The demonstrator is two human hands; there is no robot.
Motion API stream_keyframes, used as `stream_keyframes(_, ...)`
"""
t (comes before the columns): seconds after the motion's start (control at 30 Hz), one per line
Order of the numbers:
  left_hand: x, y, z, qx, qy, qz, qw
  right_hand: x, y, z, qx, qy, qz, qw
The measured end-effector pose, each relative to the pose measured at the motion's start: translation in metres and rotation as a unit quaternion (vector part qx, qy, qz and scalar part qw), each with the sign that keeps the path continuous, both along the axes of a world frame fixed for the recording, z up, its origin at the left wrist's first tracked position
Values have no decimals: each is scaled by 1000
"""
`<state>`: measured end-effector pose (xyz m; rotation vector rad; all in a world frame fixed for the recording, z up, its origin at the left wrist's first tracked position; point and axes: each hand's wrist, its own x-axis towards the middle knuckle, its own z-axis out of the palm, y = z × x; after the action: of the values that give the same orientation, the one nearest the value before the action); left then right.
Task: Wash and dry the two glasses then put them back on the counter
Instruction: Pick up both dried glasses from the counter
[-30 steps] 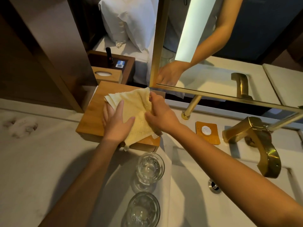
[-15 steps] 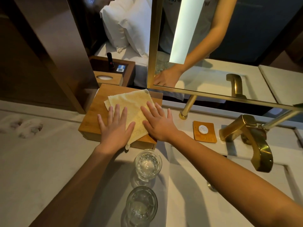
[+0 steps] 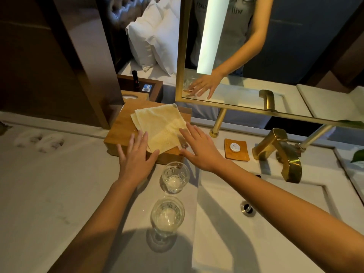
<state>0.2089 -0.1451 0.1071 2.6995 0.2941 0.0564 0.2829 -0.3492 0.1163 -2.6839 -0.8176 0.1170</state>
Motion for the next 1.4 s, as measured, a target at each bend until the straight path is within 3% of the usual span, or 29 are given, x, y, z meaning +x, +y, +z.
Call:
stream_keyframes(0.2, -62, -21, 1, -11, 17, 2, 1000, -44, -36, -13, -50, 16, 20, 998)
stream_keyframes(0.43, -114, -64, 5, -9, 67, -32, 997, -66, -35, -14, -72, 40, 125, 989)
stream_keyframes(0.77, -123, -87, 12, 60, 151, -56, 985, -44, 20, -8, -162, 58, 226, 959)
stream_keyframes(0.97, -122, -87, 17, 49, 152, -62, 985, -40, 23, -10, -128, 67, 208, 967)
stream_keyframes(1.2, -128, -42, 20, 5, 137, -67, 988, -49, 41, 2, -134, 75, 199, 968)
stream_keyframes(1.4, -133, 76, 30, 12, 117, -65, 991, -69, 119, 25, -125, 84, 213, 965)
